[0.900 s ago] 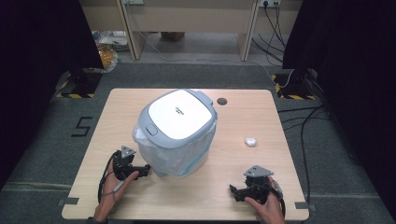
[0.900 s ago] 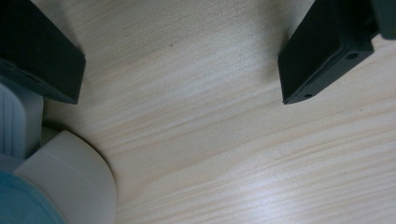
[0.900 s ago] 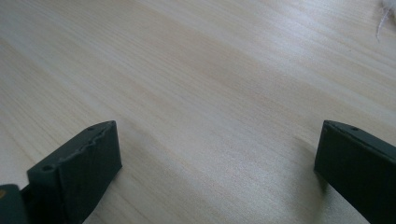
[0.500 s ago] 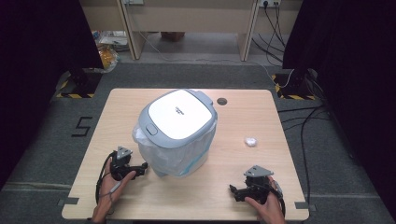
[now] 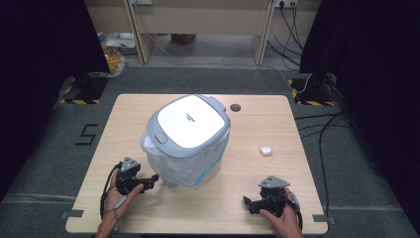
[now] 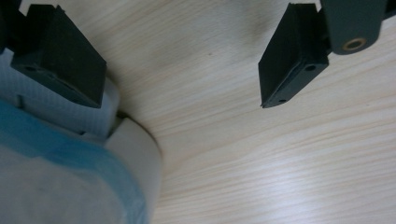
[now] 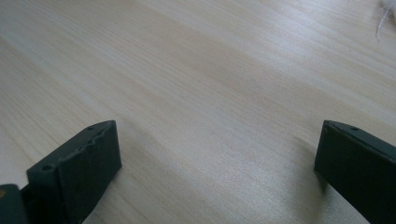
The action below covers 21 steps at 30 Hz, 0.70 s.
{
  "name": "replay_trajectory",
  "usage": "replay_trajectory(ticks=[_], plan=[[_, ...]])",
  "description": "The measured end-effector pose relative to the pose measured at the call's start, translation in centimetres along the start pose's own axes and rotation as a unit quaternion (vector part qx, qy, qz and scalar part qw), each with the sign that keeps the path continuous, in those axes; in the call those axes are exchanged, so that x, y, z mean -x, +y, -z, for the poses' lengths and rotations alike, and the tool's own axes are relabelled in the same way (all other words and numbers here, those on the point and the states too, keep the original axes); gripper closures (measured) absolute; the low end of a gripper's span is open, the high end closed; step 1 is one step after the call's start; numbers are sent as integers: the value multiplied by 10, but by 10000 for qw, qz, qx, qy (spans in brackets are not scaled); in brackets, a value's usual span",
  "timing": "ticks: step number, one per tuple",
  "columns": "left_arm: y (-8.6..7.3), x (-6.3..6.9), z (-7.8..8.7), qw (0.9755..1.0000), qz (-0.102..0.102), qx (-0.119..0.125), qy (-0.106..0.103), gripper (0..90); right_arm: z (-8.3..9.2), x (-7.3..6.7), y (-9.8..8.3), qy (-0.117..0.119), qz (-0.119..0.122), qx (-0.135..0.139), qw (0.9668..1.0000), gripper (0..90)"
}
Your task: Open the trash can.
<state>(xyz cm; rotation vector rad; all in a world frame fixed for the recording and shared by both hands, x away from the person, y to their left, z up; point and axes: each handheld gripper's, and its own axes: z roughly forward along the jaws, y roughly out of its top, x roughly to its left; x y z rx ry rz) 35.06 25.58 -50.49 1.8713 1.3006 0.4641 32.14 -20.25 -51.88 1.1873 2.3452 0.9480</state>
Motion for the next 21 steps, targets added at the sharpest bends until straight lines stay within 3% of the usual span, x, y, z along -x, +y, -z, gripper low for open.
replay_trajectory(ticks=[6,8,13,15,18,21], plan=[[1,13,-4,9997,-106,49,-224,150,0,0,0,0,0,0,10000,5],[-1,16,-7,9994,-52,70,-348,146,0,0,0,-1,-1,0,10000,5],[-1,22,-10,9997,-100,60,-198,120,0,0,0,-1,0,0,10000,5],[-2,21,-12,9997,-11,82,-238,118,0,0,0,-1,-1,0,10000,5],[-4,17,-16,9996,187,41,-208,45,0,0,0,-4,-4,-2,10000,5],[-5,18,-17,9997,200,34,-107,1,0,0,0,-4,-5,-2,10000,5]])
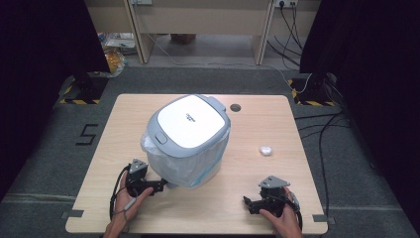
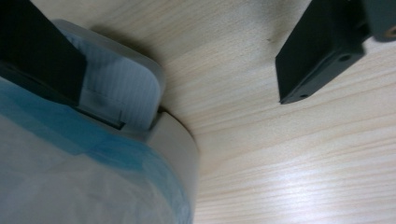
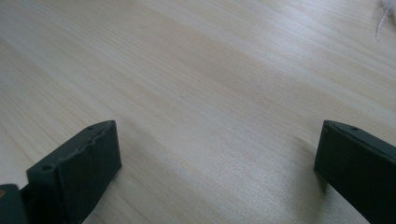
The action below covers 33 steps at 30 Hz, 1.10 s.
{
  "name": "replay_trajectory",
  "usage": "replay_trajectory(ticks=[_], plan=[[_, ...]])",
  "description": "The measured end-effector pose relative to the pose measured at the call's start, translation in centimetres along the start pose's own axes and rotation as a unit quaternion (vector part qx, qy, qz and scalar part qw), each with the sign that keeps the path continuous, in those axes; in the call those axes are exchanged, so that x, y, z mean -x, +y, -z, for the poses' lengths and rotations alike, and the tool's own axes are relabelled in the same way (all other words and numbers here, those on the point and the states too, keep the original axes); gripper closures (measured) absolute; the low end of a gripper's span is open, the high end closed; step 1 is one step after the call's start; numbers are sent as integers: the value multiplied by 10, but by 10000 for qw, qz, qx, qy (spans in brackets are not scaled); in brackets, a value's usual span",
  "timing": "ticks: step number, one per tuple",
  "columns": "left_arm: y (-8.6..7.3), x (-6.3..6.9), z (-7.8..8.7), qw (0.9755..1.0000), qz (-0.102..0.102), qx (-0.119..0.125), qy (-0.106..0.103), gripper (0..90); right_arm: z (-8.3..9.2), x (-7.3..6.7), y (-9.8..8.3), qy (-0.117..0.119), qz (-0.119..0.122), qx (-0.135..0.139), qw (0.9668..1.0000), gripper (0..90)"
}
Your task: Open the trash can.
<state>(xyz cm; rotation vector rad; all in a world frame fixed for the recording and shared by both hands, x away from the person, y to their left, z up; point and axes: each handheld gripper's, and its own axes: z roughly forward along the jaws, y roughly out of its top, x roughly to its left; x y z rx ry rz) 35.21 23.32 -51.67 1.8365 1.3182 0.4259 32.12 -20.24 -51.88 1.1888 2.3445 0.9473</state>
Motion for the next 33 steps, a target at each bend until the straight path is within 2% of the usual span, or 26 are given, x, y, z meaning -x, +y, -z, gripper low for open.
replay_trajectory(ticks=[10,15,21,22,25,26,30,32,33], plan=[[-2,7,-1,9994,-164,-23,288,1,0,0,0,3,6,2,10000,5],[-4,13,-5,9979,-388,-110,515,1,0,0,0,2,6,2,10000,5],[-4,18,-8,9981,-399,-193,437,2,0,0,0,-11,-10,-2,10000,5],[-4,21,-10,9982,-384,-149,437,2,0,0,0,-12,-11,-1,10000,5],[-3,28,-12,9973,-479,-58,546,2,0,0,0,-15,-12,-1,10000,5],[-1,34,-15,9956,-618,-31,707,2,0,0,0,-16,-13,-1,10000,5],[5,42,-21,9929,-789,-61,891,2,0,0,0,-12,-15,-2,10000,5],[4,42,-20,9932,-778,-66,868,2,0,0,0,-17,-11,-1,10000,5],[3,41,-21,9943,-666,17,833,2,0,0,0,-14,-13,0,10000,5]])
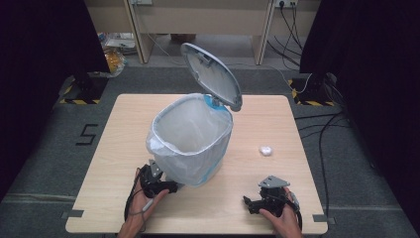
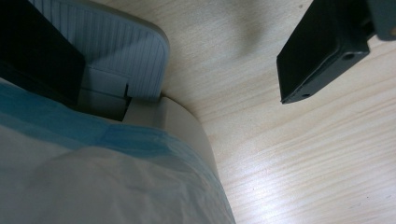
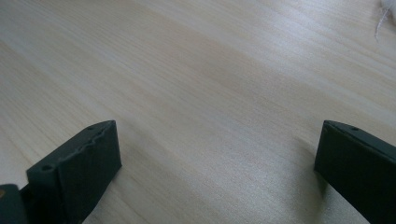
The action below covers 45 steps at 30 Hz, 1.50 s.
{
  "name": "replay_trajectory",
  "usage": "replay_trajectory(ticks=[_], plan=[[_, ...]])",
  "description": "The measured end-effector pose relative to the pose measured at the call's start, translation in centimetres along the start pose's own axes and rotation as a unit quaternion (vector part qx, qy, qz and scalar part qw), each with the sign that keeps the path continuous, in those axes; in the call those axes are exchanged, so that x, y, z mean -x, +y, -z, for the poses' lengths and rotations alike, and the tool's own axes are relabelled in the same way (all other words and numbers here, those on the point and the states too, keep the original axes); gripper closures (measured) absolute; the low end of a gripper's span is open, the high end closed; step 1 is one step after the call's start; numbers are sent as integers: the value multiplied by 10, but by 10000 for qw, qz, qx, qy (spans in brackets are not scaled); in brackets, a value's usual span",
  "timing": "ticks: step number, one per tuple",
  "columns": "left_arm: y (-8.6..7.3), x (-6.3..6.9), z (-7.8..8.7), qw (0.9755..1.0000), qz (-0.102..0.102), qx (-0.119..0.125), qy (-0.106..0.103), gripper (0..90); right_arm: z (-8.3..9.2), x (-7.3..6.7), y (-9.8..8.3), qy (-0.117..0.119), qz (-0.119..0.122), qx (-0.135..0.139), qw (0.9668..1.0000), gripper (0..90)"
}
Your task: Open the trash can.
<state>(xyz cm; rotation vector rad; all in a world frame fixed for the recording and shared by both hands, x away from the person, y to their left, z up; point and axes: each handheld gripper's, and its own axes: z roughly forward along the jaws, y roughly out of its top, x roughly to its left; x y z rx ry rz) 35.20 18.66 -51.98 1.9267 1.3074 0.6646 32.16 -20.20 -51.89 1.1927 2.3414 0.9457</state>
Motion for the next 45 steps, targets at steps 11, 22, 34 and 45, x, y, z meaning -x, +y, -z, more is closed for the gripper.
replay_trajectory(ticks=[11,22,34,45], plan=[[5,10,-6,10000,-59,2,-53,2,0,0,0,-1,-3,2,10000,5],[18,31,-18,9993,-268,96,224,2,0,0,0,-2,-4,2,10000,5],[24,28,-31,9999,-27,89,-84,2,0,0,0,-6,-3,3,10000,5],[25,20,-33,9993,115,-86,-353,2,0,0,0,-6,-4,-16,10000,5]])
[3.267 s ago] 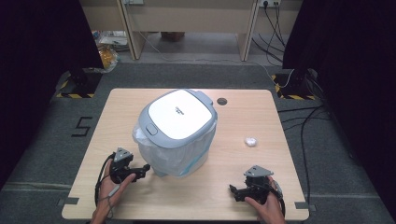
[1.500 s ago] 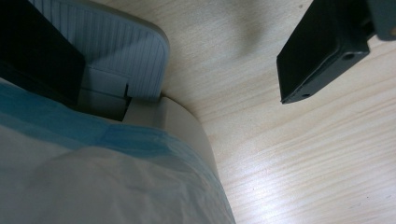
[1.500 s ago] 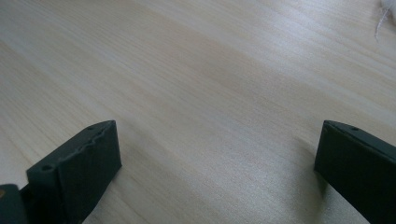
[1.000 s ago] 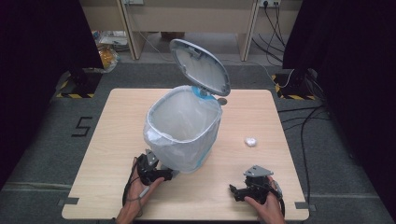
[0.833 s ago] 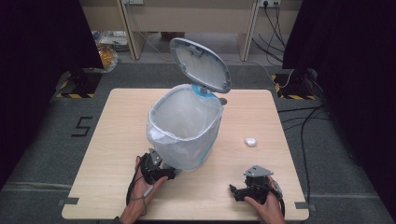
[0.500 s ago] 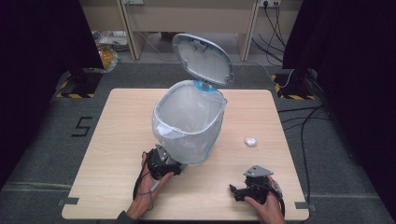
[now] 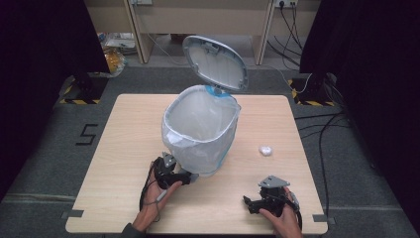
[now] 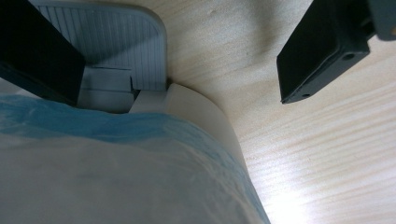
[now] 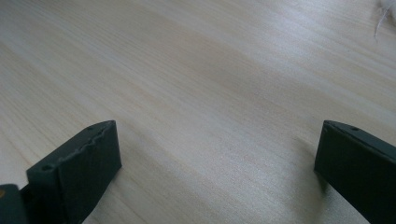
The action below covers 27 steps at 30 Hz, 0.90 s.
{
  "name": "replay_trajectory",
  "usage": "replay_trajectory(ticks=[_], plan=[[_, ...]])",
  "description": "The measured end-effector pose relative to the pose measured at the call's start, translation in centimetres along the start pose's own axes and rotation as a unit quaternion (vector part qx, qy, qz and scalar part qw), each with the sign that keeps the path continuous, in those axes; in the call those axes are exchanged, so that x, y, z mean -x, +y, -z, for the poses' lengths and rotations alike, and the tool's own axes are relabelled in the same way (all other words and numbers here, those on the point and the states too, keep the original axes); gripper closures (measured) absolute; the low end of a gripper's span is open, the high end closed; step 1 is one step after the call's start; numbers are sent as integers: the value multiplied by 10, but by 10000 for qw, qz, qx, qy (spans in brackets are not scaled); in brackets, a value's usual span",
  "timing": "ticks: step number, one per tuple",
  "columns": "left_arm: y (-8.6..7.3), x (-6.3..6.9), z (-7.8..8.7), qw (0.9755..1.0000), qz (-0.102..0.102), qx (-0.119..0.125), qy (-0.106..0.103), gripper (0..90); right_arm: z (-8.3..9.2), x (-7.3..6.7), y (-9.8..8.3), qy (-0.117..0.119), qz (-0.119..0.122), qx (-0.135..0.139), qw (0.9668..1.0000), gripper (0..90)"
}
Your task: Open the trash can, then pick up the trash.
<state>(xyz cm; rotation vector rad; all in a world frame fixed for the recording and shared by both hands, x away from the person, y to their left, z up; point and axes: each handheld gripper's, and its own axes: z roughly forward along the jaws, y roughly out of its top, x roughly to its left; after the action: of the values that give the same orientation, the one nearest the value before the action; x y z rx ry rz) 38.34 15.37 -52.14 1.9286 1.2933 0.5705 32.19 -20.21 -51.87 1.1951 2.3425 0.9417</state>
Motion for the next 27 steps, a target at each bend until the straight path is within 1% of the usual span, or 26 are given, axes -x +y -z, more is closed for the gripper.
replay_trajectory(ticks=[2,3,5,8,10,19,20,22,23,24,25,27], plan=[[0,-1,-1,10000,78,-2,-46,2,0,0,0,4,1,0,10000,5],[0,-2,-1,9999,64,-67,-87,2,0,0,0,2,0,12,10000,5],[1,-4,-2,9996,213,-79,-178,2,0,0,0,0,2,10,10000,5],[1,-8,-4,9986,375,-153,-329,2,0,0,0,-2,4,-1,10000,5],[1,-9,-4,9985,374,-165,-358,1,0,0,0,-5,1,11,10000,5],[1,-9,-4,9985,377,-165,-365,1,0,1,0,-10,-44,20,10000,18],[1,-9,-4,9985,377,-164,-364,1,2,2,-1,3,-107,99,9999,82],[1,-9,-4,9985,379,-163,-365,1,4,5,-2,107,-197,292,9993,208],[1,-9,-4,9985,378,-164,-365,1,6,8,-2,131,-260,401,9988,199],[1,-9,-4,9985,378,-163,-365,1,7,9,-2,56,-300,501,9983,158],[1,-9,-4,9985,378,-164,-365,1,8,11,-2,-66,-339,601,9976,148],[1,-9,-4,9985,378,-163,-367,1,11,17,1,-229,-400,814,9956,160]])
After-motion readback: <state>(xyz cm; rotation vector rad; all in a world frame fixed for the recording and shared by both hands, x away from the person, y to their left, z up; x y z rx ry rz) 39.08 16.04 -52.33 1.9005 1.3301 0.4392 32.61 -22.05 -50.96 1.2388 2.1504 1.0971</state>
